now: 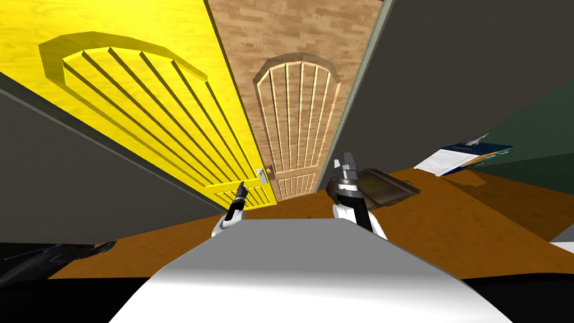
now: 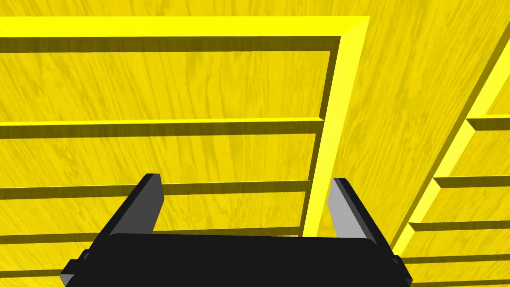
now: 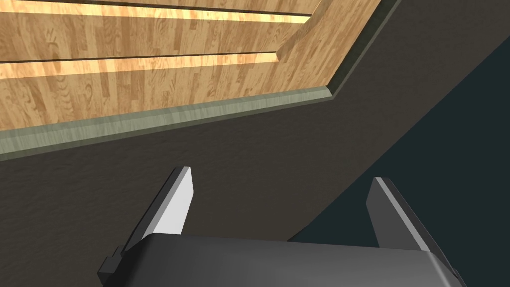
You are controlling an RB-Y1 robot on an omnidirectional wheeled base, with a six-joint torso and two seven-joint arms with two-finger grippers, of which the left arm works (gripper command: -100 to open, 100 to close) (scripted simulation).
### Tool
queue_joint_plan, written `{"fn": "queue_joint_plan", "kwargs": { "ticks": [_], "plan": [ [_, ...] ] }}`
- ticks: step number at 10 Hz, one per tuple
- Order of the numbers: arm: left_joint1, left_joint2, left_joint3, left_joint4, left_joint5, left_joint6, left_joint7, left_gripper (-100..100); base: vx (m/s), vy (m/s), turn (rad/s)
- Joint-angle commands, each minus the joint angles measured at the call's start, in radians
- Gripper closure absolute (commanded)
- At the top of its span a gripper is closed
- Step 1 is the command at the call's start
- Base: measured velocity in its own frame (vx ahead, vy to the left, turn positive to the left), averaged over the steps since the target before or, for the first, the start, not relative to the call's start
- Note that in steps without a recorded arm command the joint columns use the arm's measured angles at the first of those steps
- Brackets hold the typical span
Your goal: Pull the door open
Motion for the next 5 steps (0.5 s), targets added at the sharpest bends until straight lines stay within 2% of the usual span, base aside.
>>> {"fn": "queue_joint_plan", "kwargs": {
  "ticks": [1, 3, 4, 5],
  "plan": [
    [-0.011, -0.007, -0.008, -0.006, -0.002, -0.001, -0.001, -100, 0.174, -0.026, -0.078],
    [-0.035, -0.019, -0.029, -0.015, -0.006, -0.003, -0.002, -100, 0.232, -0.042, -0.15],
    [-0.023, -0.018, -0.023, -0.017, -0.005, -0.004, -0.002, -100, 0.109, -0.023, -0.026],
    [-0.023, -0.018, -0.023, -0.017, -0.005, -0.004, -0.002, 100, -0.015, 0.002, 0.026]
  ]
}}
